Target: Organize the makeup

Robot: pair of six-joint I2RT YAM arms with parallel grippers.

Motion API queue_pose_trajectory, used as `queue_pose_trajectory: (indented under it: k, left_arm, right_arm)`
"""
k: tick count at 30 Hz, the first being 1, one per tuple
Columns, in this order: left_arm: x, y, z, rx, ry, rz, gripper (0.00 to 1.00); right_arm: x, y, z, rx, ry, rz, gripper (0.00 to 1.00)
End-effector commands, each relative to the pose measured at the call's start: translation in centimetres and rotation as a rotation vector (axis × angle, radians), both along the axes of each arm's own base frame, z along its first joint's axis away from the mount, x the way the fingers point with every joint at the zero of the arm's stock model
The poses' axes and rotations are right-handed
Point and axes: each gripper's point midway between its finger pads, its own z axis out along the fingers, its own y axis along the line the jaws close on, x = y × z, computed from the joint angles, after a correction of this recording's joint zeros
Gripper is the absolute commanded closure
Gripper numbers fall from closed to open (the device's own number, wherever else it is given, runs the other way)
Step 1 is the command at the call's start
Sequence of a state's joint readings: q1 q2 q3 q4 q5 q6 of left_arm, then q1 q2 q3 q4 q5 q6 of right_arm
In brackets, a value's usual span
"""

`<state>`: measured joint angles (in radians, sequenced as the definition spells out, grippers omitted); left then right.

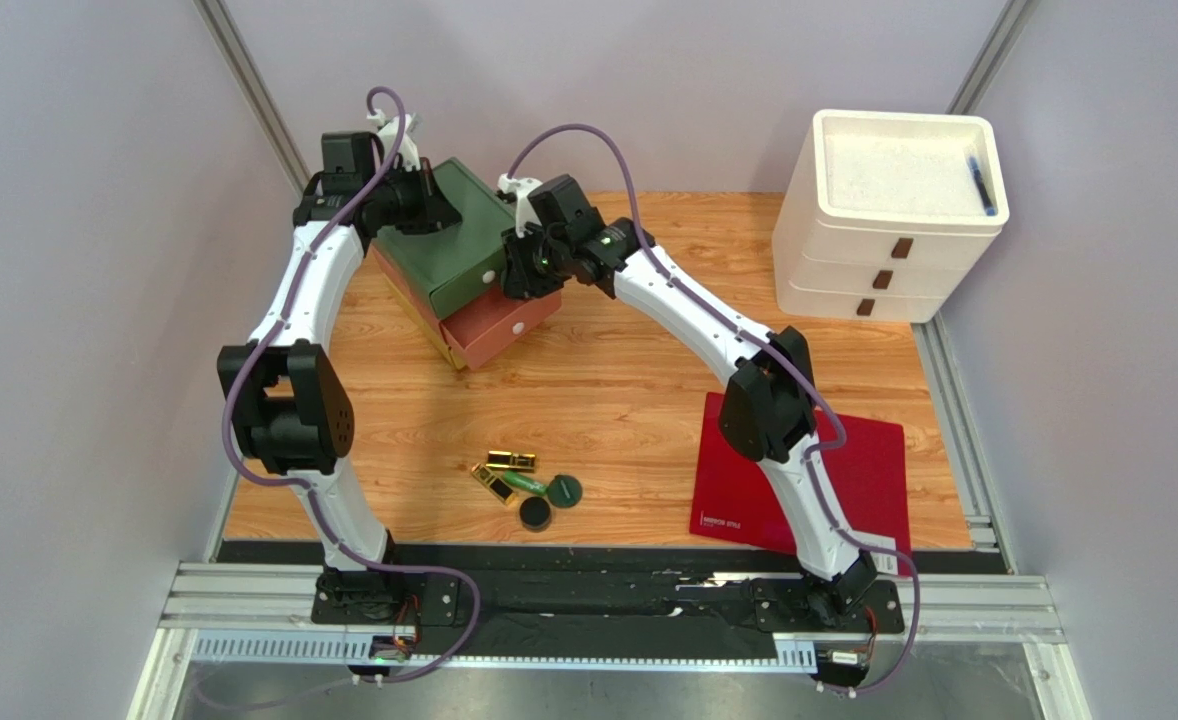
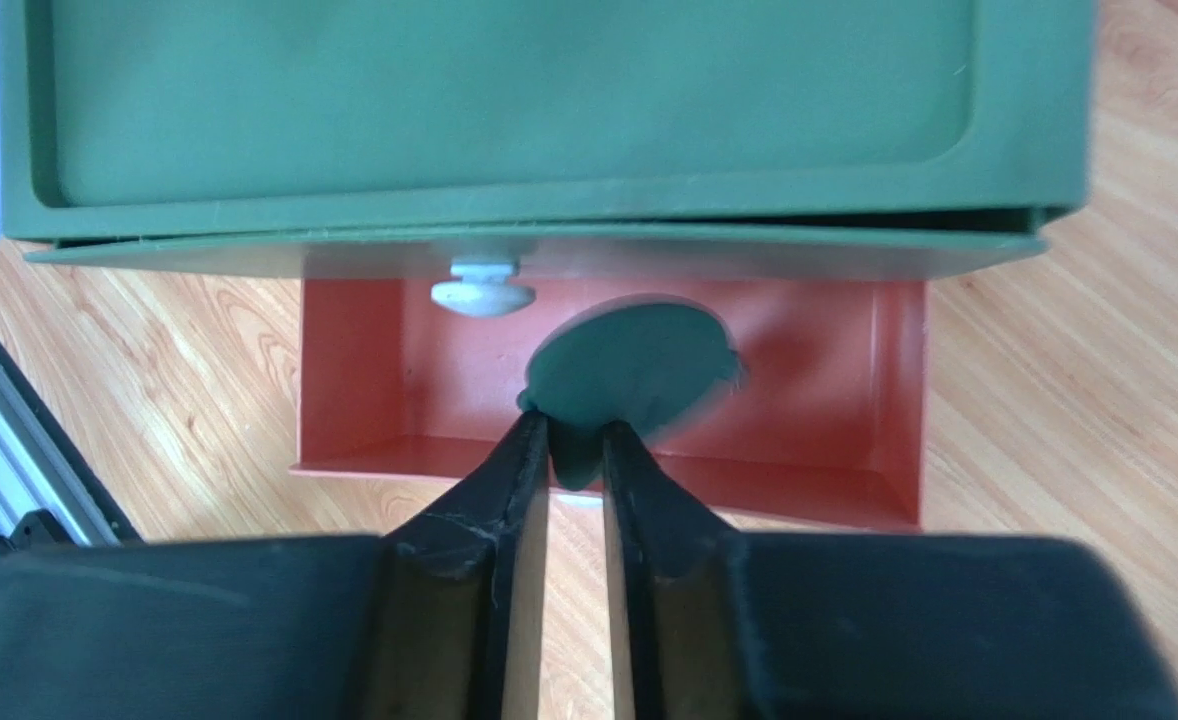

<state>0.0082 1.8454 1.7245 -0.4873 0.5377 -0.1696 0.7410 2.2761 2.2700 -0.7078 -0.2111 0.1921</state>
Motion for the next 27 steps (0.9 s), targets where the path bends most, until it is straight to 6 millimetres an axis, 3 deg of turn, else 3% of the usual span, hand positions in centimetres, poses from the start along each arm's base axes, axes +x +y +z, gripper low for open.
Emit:
queue_pose_trajectory:
  k: [1,3,5,9,15,17,24,25,27]
  left_arm:
    - [-3.8,0.5,-7.8,0.048,0.293,0.009,0.92]
    - [-3.8,0.5,-7.8,0.046,0.294,0.008,0.92]
    - [-3.8,0.5,-7.8,0.047,0.295,0.009,0.92]
    - [-3.8,0.5,-7.8,0.047,0.294,0.01,0.92]
    - [-3.7,0.5,-7.8,0.049,0.292,0.012,0.92]
    - [-3.8,0.6,-7.8,0.049,0.294,0.013,0.92]
    - [-3.8,0.7,-7.8,0.051,0.294,0.015,0.92]
    - [-3.8,0.6,-7.9,0.052,0.295,0.013,0.92]
    - [-3.8,0.6,-7.9,0.049,0.295,0.013,0.92]
  right_arm:
    - [1.9,0.9,2.3,0.072,-0.062,-0.038,0.71]
    - [2.1,0.7,1.6,0.055,-0.06,-0.051,0.46]
    - [2.0,0.6,0.9,0.038,-0.052,-0.052,0.31]
    - [2.0,0.2,0.0,0.018,-0.039,-0.063,0.32]
    - [1.6,0.2,-1.1,0.002,-0.018,-0.054,0.4]
    - [1.3,0.1,-1.7,-0.011,0.0,-0.041,0.49]
    - [0.0,-0.4,-3.9,-0.045,0.067,-0.02,0.66]
    - [-0.2,-0.6,-4.1,-0.053,0.077,-0.021,0.74]
    - [-0.3,-0.7,-4.3,-0.053,0.081,-0.018,0.79]
